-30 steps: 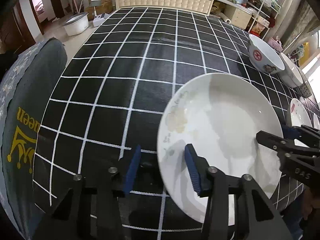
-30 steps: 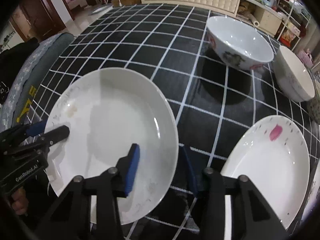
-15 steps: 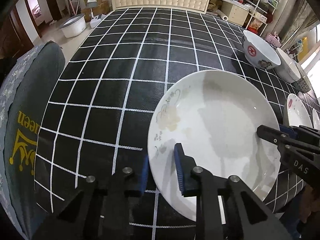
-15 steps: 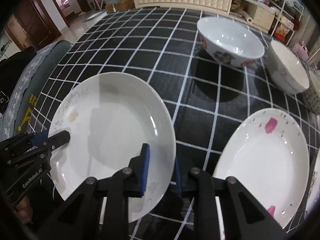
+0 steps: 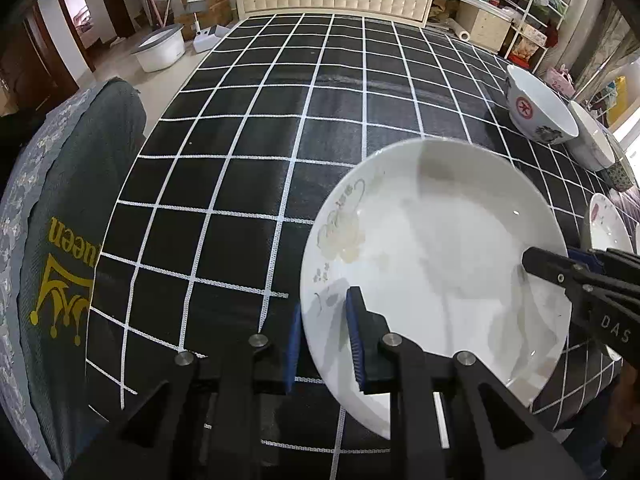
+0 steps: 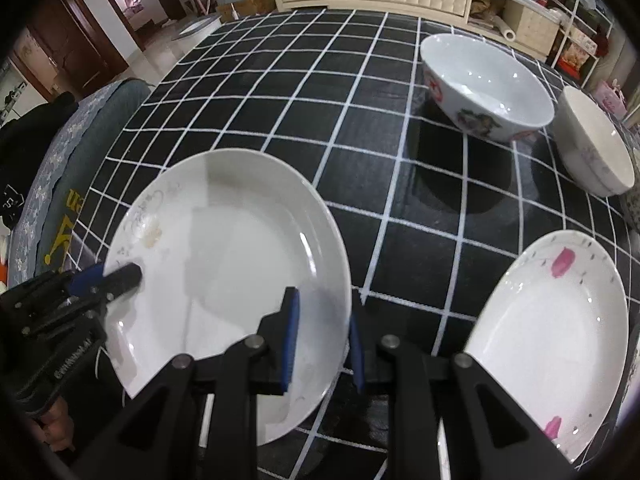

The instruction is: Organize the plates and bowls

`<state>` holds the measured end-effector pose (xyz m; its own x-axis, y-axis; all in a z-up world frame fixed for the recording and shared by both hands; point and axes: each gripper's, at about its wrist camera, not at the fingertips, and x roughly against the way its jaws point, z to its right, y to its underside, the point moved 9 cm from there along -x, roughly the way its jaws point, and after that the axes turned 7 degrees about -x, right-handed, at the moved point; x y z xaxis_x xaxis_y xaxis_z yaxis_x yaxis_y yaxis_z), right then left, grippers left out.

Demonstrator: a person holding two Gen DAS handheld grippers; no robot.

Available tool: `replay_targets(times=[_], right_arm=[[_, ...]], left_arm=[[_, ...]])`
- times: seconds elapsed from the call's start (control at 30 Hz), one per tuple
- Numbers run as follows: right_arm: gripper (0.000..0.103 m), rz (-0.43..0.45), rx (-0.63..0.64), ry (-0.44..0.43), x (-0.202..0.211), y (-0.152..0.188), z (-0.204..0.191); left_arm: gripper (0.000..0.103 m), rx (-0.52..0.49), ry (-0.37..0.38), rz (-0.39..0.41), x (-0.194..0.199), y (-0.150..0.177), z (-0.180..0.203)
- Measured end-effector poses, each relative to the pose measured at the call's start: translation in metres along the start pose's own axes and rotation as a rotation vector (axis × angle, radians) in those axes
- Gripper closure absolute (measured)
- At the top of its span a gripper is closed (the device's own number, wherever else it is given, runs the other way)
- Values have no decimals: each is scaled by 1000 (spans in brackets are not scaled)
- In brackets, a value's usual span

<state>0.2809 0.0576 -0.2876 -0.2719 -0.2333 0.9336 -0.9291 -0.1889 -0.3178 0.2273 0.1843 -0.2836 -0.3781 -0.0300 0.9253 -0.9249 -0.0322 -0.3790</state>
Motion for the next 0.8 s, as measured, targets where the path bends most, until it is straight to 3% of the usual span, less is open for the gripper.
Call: replay_targets(times=[0.17, 0.37, 0.5, 0.63, 0.8], right_arm=[[76, 11, 1, 2, 1, -2, -1], [76, 94, -48, -8, 28, -5, 13], [76, 123, -63, -10, 45, 3, 30], [76, 155, -87, 4, 66, 16, 57], [76, 185, -104, 37, 87, 28, 89]], left_arm=[[86, 4, 0, 6, 1, -3, -3], [86, 44, -37, 13, 12, 3, -10], [86, 80, -16, 35, 28, 2, -9], [86, 51, 14, 68, 47, -5, 12], [86, -43, 57, 100, 64, -13, 65]])
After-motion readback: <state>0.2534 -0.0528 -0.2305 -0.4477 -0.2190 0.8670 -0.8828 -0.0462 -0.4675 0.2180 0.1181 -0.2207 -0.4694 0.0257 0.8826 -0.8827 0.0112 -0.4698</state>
